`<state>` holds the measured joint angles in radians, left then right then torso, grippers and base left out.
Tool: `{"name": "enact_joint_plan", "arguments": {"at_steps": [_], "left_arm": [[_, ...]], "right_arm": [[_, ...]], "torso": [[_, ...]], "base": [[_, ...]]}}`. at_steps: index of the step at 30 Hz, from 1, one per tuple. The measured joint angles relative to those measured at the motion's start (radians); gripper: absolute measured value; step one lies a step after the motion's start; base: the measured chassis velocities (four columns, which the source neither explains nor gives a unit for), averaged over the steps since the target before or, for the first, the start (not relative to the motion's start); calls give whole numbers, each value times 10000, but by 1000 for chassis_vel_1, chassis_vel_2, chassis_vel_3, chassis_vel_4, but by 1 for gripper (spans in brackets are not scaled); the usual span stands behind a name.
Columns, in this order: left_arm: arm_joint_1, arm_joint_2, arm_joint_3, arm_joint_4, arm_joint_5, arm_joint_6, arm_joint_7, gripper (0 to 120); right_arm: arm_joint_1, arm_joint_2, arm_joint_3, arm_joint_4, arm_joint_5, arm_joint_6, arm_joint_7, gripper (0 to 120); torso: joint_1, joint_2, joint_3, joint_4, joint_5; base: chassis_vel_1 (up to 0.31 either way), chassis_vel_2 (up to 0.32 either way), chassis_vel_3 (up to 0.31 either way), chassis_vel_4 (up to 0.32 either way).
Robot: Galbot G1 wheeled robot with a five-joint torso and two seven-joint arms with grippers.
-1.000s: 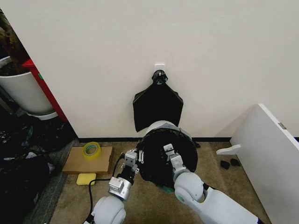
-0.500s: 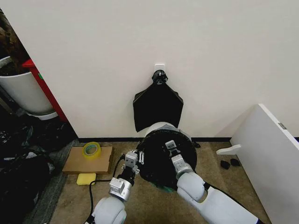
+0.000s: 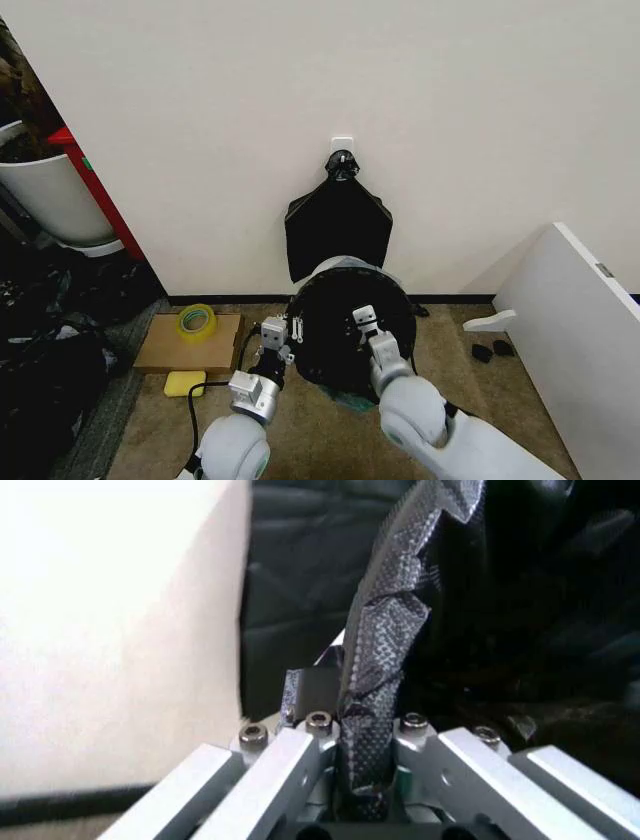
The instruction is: Place the garbage bag over the trash bin.
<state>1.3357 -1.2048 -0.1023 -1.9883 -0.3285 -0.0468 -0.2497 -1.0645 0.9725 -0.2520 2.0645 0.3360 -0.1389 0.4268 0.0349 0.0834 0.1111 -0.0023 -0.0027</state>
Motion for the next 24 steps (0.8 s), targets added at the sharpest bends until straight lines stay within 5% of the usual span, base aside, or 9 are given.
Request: {"name": "enact_joint_plan", "arguments": {"at_steps": [8, 10, 16, 24], "left_arm": [[-292, -51, -214, -152, -1515, 1754, -984, 0], [-346, -66, -284, -264, -1974, 2308, -1358, 0], [-416, -381, -1256, -533, -3540, 3601, -2475, 0], [-650, -739, -2778, -578, -5192, 4214, -3234, 0]], "right_arm": [[-969, -327, 564, 188, -1055, 4000, -3300, 38], [-1244, -328, 737, 188, -1681, 4211, -3237, 45], [-2019, -103, 801, 59, -3969, 3365, -279, 68], [-2689, 186, 690, -131, -4248, 2654, 1171, 95]], "torso": [[0, 0, 0, 2, 2], [0, 0, 0, 0, 2], [0, 0, 0, 0, 1], [0, 0, 0, -1, 0]], "base": [[0, 0, 0, 0], [0, 0, 0, 0], [0, 0, 0, 0], [0, 0, 0, 0]]}}
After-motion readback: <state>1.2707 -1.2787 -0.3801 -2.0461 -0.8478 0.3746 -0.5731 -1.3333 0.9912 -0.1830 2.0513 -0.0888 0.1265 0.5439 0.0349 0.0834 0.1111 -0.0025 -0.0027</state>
